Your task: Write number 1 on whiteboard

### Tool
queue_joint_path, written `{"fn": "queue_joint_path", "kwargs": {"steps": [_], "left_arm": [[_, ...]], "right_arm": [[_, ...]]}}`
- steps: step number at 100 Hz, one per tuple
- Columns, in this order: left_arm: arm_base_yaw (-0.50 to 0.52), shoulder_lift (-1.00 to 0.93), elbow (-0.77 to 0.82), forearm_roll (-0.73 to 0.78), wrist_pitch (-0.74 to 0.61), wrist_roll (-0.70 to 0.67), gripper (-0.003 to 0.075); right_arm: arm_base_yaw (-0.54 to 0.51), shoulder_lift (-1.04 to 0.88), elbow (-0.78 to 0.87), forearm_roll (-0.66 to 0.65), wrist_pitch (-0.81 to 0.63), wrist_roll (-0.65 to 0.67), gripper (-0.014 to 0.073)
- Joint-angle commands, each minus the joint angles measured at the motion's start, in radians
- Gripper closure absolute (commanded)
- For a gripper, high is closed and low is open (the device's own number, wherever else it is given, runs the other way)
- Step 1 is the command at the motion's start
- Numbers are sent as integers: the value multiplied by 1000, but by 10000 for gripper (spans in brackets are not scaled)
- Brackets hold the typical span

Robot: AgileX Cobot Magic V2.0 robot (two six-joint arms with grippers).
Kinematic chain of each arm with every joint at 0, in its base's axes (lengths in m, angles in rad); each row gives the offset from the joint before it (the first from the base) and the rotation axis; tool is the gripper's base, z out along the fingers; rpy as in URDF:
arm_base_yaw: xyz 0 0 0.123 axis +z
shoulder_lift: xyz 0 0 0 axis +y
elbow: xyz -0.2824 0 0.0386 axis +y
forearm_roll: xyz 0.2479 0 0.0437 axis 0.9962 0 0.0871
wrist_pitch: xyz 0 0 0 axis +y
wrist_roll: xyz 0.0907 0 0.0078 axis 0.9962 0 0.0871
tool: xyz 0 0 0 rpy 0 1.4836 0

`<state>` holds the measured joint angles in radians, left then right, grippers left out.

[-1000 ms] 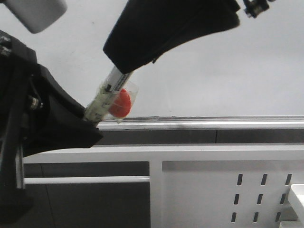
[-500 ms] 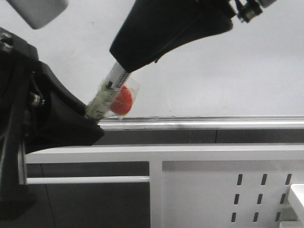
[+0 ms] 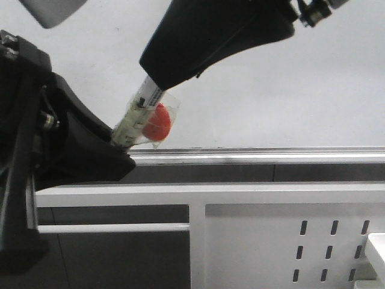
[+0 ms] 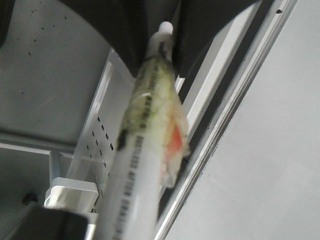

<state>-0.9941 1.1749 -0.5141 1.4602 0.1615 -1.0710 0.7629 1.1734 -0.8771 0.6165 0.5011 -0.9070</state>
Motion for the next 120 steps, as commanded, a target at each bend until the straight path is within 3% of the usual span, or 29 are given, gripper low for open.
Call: {"fn": "queue_joint_path", "kwargs": {"steps": [1, 18, 33, 40, 55, 63, 81, 105, 112, 120], "left_arm": [[-5, -17, -36, 1, -4, -8, 740], [-5, -17, -36, 1, 9, -8, 739], [-5, -17, -36, 1, 9, -8, 710], [-5, -17, -36, 1, 9, -8, 625], [-5, -17, -36, -4, 9, -8, 346], [-5, -17, -36, -22, 9, -8, 289], [-25, -76, -36, -85, 28, -8, 290], [-141, -290, -36, -170, 209, -8, 318], [-181, -374, -36, -179, 285, -8, 409], [-220, -484, -36, -215, 345, -8, 639]], "right_arm": [[-1, -18, -34, 30, -47, -8, 440], [-1, -18, -34, 31, -47, -8, 673], [-1, -18, -34, 33, -47, -8, 669], [-1, -18, -34, 33, -47, -8, 669], [-1, -18, -34, 33, -47, -8, 669], [-1, -18, -34, 33, -56, -8, 669], [-1, -18, -34, 33, -124, -8, 669], [-1, -22, -32, 33, -148, -8, 669], [-1, -28, -32, 33, -167, -8, 669], [-1, -35, -32, 33, -210, -8, 669]]}}
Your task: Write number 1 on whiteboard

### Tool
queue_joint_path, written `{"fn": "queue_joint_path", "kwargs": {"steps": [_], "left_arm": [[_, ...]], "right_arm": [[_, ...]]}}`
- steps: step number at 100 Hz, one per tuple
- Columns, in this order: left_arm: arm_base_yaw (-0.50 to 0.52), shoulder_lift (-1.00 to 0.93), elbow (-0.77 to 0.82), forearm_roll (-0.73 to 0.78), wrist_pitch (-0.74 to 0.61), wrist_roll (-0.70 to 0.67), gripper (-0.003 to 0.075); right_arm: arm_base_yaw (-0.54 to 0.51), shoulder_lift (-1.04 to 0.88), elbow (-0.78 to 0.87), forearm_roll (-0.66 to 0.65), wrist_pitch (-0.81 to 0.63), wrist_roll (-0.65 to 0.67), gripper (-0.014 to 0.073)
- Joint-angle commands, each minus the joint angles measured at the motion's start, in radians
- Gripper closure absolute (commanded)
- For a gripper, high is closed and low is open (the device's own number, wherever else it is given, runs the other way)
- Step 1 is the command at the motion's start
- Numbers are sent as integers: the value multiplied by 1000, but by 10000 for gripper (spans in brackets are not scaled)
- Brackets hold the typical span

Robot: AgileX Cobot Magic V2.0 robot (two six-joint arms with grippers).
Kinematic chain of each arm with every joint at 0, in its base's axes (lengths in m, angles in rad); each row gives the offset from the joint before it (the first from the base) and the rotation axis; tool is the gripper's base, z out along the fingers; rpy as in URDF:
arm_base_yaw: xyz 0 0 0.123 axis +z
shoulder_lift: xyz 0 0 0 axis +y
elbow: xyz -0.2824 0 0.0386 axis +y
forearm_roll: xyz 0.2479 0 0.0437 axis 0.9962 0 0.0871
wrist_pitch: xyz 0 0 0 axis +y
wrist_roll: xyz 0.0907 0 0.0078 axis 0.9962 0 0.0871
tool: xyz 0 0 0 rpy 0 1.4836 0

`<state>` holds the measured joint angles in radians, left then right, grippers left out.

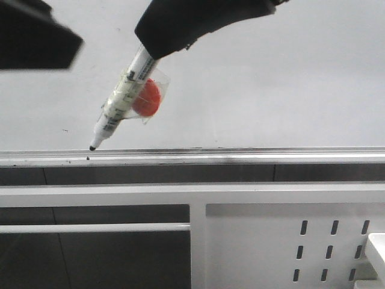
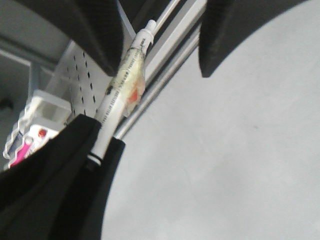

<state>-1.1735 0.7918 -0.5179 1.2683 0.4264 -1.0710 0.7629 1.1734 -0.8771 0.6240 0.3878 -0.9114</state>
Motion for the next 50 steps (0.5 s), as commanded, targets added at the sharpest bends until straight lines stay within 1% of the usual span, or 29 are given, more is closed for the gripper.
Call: {"fn": "queue_joint_path", "kwargs": {"steps": [1, 2, 3, 4, 5, 10, 18, 23, 28, 33, 50], "left_arm": [[-47, -110, -32, -27, 89, -8, 661], [-50, -129, -32, -33, 93, -8, 705], [-55, -138, -32, -37, 97, -8, 705], [-58, -156, -32, -42, 104, -4, 745], [-64, -174, -32, -47, 111, -1, 735], [-82, -227, -30, -57, 135, 19, 740], [-105, -323, -23, -73, 217, 95, 740], [-112, -368, -20, -92, 281, 95, 740], [-112, -408, -18, -104, 309, 102, 740], [-112, -430, -6, -98, 313, 124, 741], [-112, -424, 63, -71, 317, 124, 740]], "right_arm": [[-1, -40, -32, 25, -100, -4, 669], [-1, -41, -32, 25, -105, -4, 669], [-1, -41, -32, 25, -106, -4, 669], [-1, -41, -32, 25, -109, -4, 669], [-1, -43, -32, 25, -111, -4, 669], [-1, -43, -32, 25, -113, -4, 669], [-1, -43, -31, 25, -111, -4, 669], [-1, -43, -31, 25, -99, -4, 669], [-1, -43, -31, 25, -89, -4, 669], [-1, -45, -31, 25, -82, -4, 669], [-1, -45, -31, 25, -79, -4, 669]]}}
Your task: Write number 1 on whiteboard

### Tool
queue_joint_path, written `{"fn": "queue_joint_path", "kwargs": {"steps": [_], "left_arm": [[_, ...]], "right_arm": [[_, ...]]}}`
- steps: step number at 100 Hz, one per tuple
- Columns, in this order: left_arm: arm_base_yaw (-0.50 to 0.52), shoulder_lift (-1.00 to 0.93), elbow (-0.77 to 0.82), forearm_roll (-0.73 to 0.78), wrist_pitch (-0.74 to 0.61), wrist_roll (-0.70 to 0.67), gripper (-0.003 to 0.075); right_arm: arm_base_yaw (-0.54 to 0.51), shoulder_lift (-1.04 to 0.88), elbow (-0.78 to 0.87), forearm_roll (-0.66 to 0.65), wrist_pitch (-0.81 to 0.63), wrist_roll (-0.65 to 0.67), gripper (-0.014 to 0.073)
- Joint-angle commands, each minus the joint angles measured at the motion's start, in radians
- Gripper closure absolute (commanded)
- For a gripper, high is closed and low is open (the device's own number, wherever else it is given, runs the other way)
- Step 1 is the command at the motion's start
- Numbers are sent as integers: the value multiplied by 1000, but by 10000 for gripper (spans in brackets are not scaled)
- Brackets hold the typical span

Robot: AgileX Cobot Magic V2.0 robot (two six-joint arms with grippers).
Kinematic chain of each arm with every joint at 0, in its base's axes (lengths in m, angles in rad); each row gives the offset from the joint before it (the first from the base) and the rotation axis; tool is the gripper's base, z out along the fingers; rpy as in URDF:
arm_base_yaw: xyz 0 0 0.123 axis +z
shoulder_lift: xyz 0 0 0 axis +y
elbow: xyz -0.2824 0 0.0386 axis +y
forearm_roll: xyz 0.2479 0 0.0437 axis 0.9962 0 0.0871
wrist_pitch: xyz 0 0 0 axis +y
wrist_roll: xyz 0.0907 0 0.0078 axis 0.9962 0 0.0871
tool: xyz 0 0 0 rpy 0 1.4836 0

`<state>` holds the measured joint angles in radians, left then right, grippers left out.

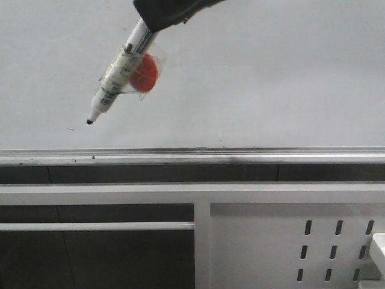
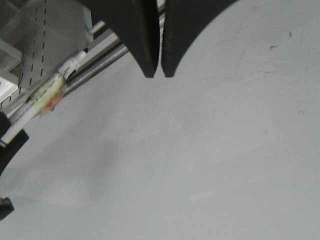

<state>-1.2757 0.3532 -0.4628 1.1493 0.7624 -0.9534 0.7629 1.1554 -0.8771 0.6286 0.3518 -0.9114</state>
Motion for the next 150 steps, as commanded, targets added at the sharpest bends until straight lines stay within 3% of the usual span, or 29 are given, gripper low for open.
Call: {"fn": "queue_joint_path", "kwargs": {"steps": [1, 73, 119, 131, 150], "left_arm": [[-10, 14, 11, 51, -21, 6, 740], [9, -23, 34, 15, -56, 4, 740], [707, -207, 34, 11, -86, 4, 740], [822, -253, 34, 11, -86, 4, 740], [915, -278, 34, 11, -86, 4, 740]], "right_arm": [[-1, -27, -31, 21, -43, -4, 669], [-1, -25, -31, 21, -133, -4, 669], [-1, -25, -31, 21, -139, -4, 669], [-1, -25, -31, 21, -139, -4, 669], [-1, -25, -31, 21, -138, -4, 669]]}}
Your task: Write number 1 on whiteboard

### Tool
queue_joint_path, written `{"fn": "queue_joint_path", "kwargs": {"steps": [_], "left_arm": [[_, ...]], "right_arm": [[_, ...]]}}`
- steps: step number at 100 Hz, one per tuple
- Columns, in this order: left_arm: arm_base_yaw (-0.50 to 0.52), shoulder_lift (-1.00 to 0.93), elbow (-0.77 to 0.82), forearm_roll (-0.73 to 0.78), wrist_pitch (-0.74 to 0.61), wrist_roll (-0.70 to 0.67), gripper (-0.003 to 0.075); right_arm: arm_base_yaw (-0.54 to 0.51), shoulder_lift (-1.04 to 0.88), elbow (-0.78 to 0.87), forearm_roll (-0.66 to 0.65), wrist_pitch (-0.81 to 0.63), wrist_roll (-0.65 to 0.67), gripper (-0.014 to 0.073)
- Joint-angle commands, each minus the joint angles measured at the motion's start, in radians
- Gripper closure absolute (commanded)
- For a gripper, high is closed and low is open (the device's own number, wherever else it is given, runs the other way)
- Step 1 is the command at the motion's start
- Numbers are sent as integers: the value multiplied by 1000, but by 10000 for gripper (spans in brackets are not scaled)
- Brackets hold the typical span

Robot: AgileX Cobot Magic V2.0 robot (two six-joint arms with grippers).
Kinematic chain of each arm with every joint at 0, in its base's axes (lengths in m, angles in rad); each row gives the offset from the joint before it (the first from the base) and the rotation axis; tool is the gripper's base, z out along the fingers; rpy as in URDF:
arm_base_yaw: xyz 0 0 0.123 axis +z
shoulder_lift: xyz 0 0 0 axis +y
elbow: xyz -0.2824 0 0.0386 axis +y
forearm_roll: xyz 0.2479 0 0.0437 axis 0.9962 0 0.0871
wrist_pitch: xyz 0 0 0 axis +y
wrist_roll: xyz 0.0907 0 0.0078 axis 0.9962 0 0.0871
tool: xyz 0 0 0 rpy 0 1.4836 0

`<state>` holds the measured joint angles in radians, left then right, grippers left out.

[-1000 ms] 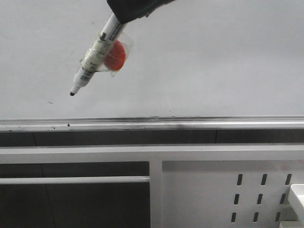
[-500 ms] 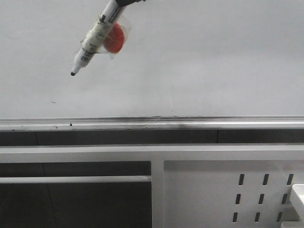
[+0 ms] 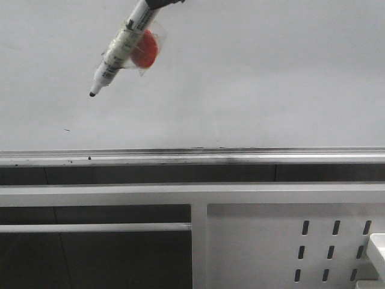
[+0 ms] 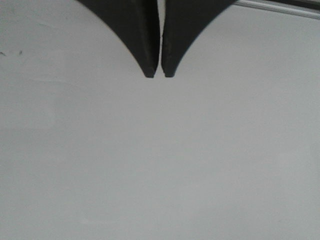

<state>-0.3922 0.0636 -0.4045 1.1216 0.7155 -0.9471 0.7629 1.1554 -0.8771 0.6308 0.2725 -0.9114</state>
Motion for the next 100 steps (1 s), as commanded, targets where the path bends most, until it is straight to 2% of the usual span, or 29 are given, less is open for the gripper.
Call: {"fn": "queue_joint_path", "kwargs": {"steps": [1, 53, 61, 66, 74, 78, 86, 100], "left_arm": [[36, 12, -25, 38, -39, -2, 740], [53, 12, -25, 38, -41, -2, 740], [53, 12, -25, 38, -41, -2, 740], [53, 12, -25, 38, -41, -2, 740], [53, 12, -25, 38, -41, -2, 740], [53, 12, -25, 38, -46, -2, 740], [53, 12, -25, 38, -50, -2, 740], [53, 12, -25, 38, -50, -2, 740]], "right_arm": [[-1, -25, -31, 18, -58, -4, 669], [-1, -25, -31, 16, -1, -4, 669], [-1, -36, -31, -52, -1, 6, 669], [6, -42, -31, -160, -24, 96, 669], [20, -54, -30, -443, -69, 427, 669], [20, -64, -28, -544, -75, 546, 669], [20, -92, -5, -590, -112, 589, 669], [37, -185, 133, -590, -293, 589, 669]]}}
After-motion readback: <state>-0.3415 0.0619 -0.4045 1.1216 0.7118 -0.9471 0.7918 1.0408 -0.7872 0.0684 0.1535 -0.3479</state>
